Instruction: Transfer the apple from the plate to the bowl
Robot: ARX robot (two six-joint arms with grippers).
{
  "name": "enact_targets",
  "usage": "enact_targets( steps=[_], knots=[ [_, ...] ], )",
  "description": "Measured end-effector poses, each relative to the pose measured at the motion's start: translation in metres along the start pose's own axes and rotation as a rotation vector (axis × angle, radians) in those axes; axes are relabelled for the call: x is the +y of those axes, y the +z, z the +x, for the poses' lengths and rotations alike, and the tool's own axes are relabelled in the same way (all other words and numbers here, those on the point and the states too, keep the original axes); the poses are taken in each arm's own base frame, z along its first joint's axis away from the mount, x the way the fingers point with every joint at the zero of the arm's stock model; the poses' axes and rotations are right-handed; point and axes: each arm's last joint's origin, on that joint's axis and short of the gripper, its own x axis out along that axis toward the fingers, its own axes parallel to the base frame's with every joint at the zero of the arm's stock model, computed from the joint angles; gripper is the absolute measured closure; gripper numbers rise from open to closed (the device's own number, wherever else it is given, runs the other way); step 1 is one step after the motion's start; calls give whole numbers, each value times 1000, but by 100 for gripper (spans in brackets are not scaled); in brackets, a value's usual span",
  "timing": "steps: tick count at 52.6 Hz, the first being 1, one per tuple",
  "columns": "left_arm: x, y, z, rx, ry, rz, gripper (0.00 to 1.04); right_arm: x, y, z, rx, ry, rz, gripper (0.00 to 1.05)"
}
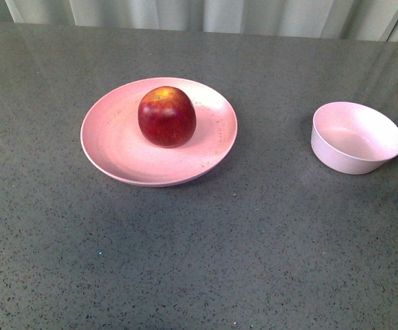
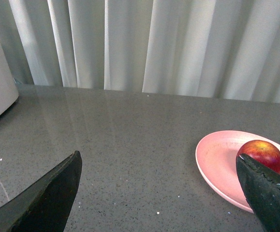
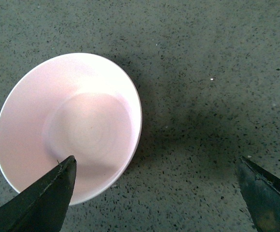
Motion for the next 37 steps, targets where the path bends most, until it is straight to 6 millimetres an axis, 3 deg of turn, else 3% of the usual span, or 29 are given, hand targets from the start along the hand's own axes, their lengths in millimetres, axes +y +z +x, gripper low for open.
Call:
enact_targets(
  steps=[10, 37],
  knots=[
    [0, 0, 0, 0, 0, 0, 9, 1, -3, 15, 32, -5, 30, 11],
    [0, 0, 0, 0, 0, 0, 9, 2, -2, 46, 99, 12, 132, 79]
  ],
)
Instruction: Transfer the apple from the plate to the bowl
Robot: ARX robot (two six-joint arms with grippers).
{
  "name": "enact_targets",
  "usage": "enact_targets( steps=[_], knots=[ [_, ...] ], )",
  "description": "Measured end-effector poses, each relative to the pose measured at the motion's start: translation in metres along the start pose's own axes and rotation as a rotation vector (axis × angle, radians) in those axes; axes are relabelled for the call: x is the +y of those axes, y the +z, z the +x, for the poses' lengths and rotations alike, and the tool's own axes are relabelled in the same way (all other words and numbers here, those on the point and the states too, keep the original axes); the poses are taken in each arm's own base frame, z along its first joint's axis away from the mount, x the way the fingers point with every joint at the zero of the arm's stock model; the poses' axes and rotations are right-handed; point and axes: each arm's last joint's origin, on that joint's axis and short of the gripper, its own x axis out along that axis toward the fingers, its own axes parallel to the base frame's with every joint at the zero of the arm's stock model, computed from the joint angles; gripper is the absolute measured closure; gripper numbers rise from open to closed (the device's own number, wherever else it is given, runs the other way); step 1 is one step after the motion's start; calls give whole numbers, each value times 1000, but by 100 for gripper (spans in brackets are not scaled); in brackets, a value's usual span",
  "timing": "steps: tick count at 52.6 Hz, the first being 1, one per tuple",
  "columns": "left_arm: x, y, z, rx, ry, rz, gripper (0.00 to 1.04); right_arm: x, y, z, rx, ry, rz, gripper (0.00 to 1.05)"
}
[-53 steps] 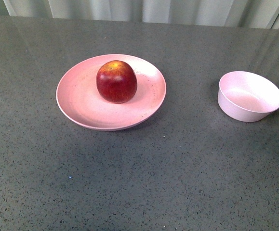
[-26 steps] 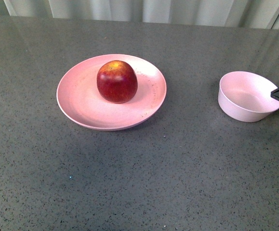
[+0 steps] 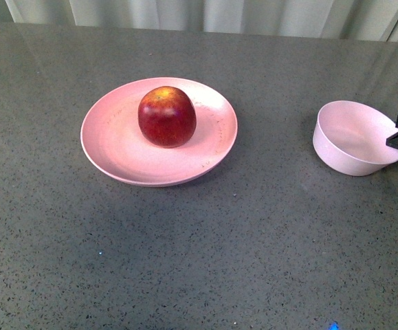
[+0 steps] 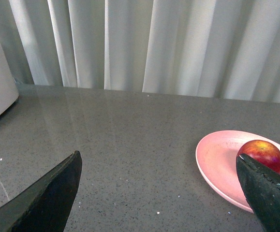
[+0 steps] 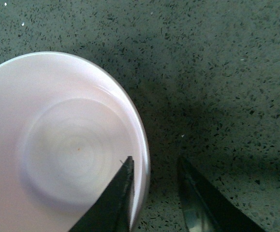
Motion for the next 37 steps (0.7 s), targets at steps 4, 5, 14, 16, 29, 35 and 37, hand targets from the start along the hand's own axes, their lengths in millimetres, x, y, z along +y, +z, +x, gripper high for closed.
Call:
enact_targets(
  steps=[4, 5, 14, 16, 29, 35, 37],
  knots=[
    [0, 0, 0, 0, 0, 0, 9, 2, 1, 3, 11, 2, 7, 89],
    [0, 0, 0, 0, 0, 0, 9, 2, 2, 4, 14, 3, 12, 93],
    [0, 0, 0, 0, 0, 0, 9, 9, 8, 7, 21, 11, 27, 103],
    [0, 0, 0, 0, 0, 0, 9, 10, 8, 7, 26, 13, 32, 103],
    [0, 0, 0, 0, 0, 0, 9, 31, 13, 11, 35, 42, 20, 103],
    [0, 0, 0, 0, 0, 0, 9, 44, 16, 15, 35, 57, 4, 103],
    [0, 0, 0, 0, 0, 0, 9, 49, 17, 16, 38, 63, 1, 103]
  ],
)
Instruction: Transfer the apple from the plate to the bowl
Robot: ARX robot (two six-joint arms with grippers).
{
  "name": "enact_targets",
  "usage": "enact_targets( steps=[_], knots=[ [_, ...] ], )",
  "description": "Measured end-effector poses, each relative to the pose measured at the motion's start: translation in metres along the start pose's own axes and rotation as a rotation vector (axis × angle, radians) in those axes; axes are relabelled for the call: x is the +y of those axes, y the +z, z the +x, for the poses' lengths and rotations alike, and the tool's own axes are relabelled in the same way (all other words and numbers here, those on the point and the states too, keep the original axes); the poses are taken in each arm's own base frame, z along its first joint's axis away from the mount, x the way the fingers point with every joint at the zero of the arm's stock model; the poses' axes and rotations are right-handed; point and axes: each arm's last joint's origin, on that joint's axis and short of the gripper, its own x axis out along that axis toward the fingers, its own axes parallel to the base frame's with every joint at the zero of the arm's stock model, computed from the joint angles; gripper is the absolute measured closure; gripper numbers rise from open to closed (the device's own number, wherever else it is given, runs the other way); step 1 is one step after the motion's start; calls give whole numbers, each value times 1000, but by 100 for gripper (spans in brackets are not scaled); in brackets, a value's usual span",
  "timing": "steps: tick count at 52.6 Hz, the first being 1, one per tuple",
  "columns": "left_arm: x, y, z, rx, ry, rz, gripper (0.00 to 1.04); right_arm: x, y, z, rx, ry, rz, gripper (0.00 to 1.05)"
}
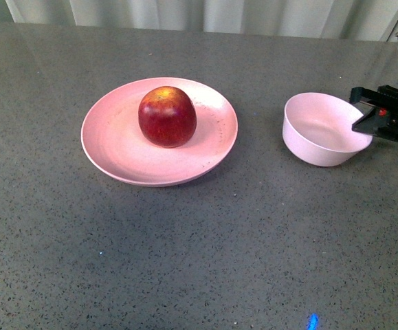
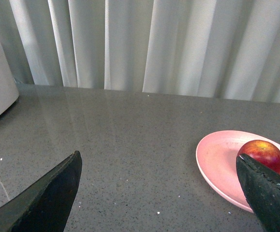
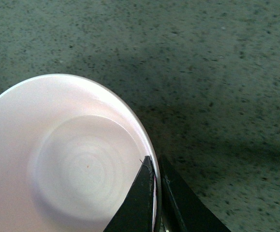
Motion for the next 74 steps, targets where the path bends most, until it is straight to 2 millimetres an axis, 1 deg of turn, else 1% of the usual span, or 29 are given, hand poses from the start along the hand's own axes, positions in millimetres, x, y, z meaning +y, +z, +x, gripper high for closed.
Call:
enact_targets(
  steps=[6, 12, 18, 22, 23, 25, 27, 33, 36, 40, 41, 44, 45, 47, 48, 49, 50, 51, 53, 55, 59, 60, 64, 65, 68, 74],
  knots=[
    [0, 0, 0, 0, 0, 0, 9, 10, -1, 5, 10, 9, -8, 103],
    [0, 0, 0, 0, 0, 0, 9, 19, -6, 12, 27, 5, -25, 103],
    [0, 0, 0, 0, 0, 0, 9, 24, -7, 14, 28, 6, -36, 103],
    [0, 0, 0, 0, 0, 0, 9, 25, -8, 14, 28, 9, -40, 95],
    [0, 0, 0, 0, 0, 0, 9, 25, -8, 14, 28, 14, -40, 89],
    [0, 0, 0, 0, 0, 0, 9, 25, -9, 14, 28, 16, -40, 86],
    [0, 0, 0, 0, 0, 0, 9, 24, -10, 14, 25, 18, -38, 79],
    [0, 0, 0, 0, 0, 0, 9, 24, -8, 9, 1, 29, -35, 65],
    [0, 0, 0, 0, 0, 0, 9, 24, -5, 1, -29, 38, -36, 56],
    [0, 0, 0, 0, 0, 0, 9, 25, 5, -19, -106, 70, -42, 42],
    [0, 0, 0, 0, 0, 0, 9, 26, 10, -29, -142, 85, -46, 36],
    [0, 0, 0, 0, 0, 0, 9, 27, 19, -51, -215, 116, -54, 26],
    [0, 0, 0, 0, 0, 0, 9, 27, 22, -62, -253, 131, -60, 21],
    [0, 0, 0, 0, 0, 0, 9, 27, 26, -77, -300, 148, -70, 14],
    [0, 0, 0, 0, 0, 0, 9, 27, 25, -83, -345, 129, -87, 12],
    [0, 0, 0, 0, 0, 0, 9, 27, 24, -87, -416, 86, -107, 15],
    [0, 0, 0, 0, 0, 0, 9, 26, 23, -93, -531, 18, -146, 21],
    [0, 0, 0, 0, -1, 0, 9, 25, 21, -97, -594, -25, -161, 24],
    [0, 0, 0, 0, 0, 0, 9, 22, 10, -105, -699, -89, -186, 33],
    [0, 0, 0, 0, 0, 0, 9, 20, 0, -111, -744, -104, -204, 40],
    [0, 0, 0, 0, 0, 0, 9, 18, -12, -120, -770, -106, -223, 50],
    [0, 0, 0, 0, 0, 0, 9, 15, -16, -126, -773, -93, -235, 55],
    [0, 0, 0, 0, 0, 0, 9, 10, -28, -138, -784, -108, -240, 70],
    [0, 0, 0, 0, 0, 0, 9, 8, -32, -142, -785, -119, -238, 75],
    [0, 0, 0, 0, 0, 0, 9, 7, -42, -148, -781, -124, -241, 85],
    [0, 0, 0, 0, 0, 0, 9, 6, -55, -157, -774, -122, -246, 101]
  ],
)
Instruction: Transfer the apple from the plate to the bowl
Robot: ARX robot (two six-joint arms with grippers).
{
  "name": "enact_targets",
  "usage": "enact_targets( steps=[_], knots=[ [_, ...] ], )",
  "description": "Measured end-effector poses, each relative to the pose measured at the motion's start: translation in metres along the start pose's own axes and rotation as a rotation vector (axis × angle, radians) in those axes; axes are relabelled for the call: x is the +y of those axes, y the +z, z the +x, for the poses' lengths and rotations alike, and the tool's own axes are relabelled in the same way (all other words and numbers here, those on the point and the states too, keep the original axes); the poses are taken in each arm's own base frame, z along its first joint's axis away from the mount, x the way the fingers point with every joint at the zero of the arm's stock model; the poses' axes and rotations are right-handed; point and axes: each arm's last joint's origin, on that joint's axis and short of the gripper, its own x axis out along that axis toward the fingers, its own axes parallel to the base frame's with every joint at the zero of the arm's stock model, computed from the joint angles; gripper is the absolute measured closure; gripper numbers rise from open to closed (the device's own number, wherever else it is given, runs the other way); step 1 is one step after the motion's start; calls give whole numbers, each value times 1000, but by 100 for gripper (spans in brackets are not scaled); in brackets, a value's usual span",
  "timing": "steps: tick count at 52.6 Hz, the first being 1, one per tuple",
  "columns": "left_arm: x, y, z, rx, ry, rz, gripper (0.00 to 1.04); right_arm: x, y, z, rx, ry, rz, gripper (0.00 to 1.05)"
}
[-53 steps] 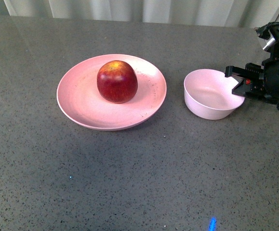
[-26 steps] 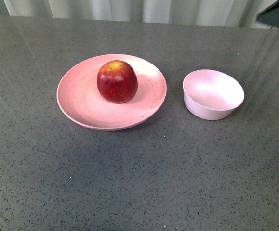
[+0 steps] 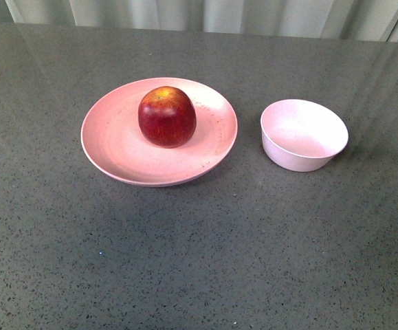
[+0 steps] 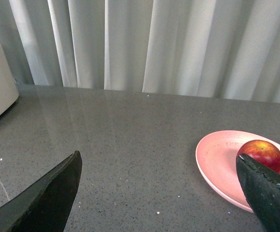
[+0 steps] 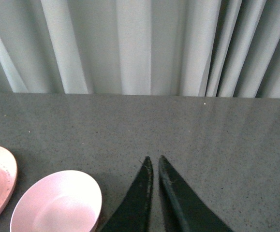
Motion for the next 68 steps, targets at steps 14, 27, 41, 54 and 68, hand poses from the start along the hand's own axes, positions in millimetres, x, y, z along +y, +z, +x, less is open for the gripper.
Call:
enact_targets(
  steps=[14, 27, 41, 54, 68],
  knots=[
    [0, 0, 0, 0, 0, 0, 9, 0, -13, -35, 10, -1, -5, 103],
    [0, 0, 0, 0, 0, 0, 9, 0, -12, -57, 6, -1, -5, 103],
    [0, 0, 0, 0, 0, 0, 9, 0, -11, -77, 2, -1, -5, 103],
    [0, 0, 0, 0, 0, 0, 9, 0, -5, -89, -21, -1, -6, 103],
    [0, 0, 0, 0, 0, 0, 9, 0, -1, -100, -31, -1, -5, 103]
  ],
)
